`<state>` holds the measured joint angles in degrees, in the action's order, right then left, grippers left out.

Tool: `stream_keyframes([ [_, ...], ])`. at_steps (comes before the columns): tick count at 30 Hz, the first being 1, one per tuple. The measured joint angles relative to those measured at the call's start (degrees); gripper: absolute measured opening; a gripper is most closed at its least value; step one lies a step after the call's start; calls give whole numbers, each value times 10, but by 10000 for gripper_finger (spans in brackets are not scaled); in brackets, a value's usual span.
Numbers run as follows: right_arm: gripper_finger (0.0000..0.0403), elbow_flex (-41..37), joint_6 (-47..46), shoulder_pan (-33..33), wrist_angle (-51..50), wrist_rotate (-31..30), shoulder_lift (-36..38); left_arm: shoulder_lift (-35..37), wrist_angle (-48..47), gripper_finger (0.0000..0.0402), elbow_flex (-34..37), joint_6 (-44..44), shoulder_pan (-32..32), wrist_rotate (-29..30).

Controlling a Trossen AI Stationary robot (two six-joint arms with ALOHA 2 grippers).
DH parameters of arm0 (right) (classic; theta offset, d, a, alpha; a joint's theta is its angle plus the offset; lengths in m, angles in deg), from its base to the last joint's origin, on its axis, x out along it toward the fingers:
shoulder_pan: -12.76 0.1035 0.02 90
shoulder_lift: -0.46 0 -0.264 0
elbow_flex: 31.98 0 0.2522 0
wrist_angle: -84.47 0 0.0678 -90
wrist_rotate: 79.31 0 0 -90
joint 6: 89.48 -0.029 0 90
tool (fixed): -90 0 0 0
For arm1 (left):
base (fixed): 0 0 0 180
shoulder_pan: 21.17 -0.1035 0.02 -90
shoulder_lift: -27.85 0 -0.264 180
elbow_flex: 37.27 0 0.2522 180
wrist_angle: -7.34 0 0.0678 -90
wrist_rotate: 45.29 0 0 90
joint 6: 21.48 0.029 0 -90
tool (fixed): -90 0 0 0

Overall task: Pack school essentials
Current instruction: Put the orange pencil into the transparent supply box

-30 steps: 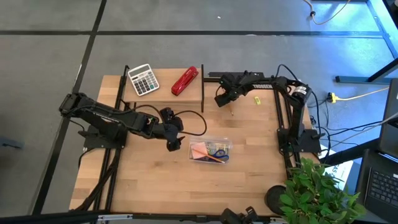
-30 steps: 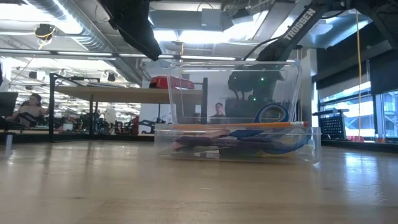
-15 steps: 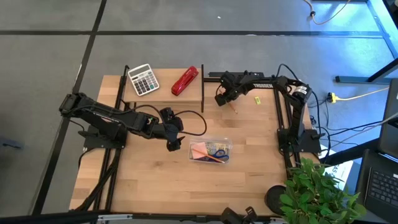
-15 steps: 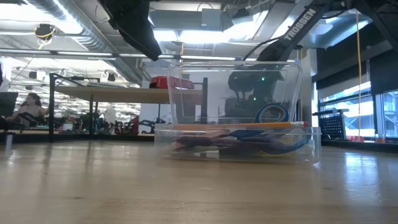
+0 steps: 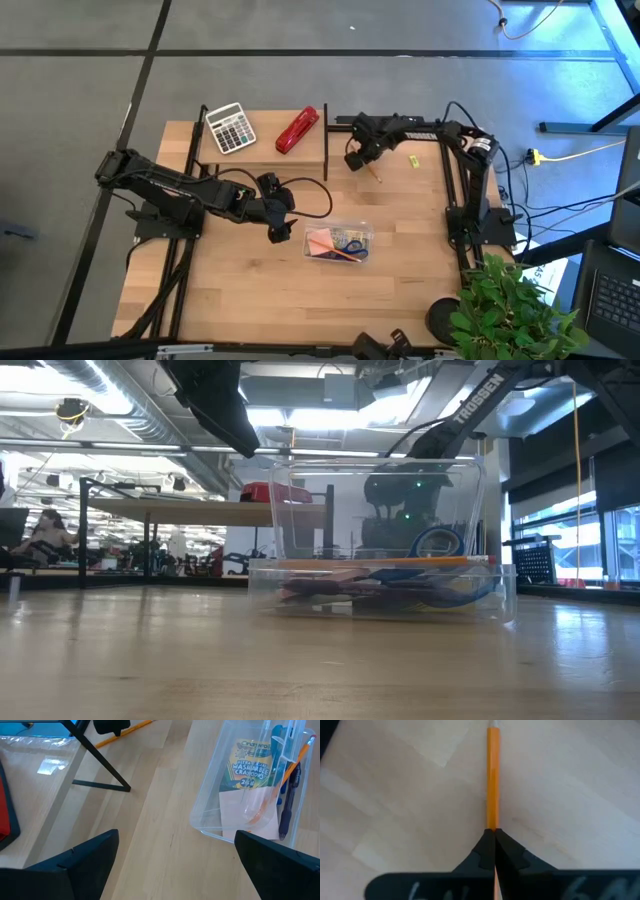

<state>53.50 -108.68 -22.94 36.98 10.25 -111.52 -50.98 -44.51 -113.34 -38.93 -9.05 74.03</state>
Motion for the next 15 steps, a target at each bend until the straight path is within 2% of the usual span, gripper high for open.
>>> stream_keyframes([
  [15, 1, 87, 34, 7, -118, -8, 1, 0, 0, 393, 0, 0, 0, 0],
])
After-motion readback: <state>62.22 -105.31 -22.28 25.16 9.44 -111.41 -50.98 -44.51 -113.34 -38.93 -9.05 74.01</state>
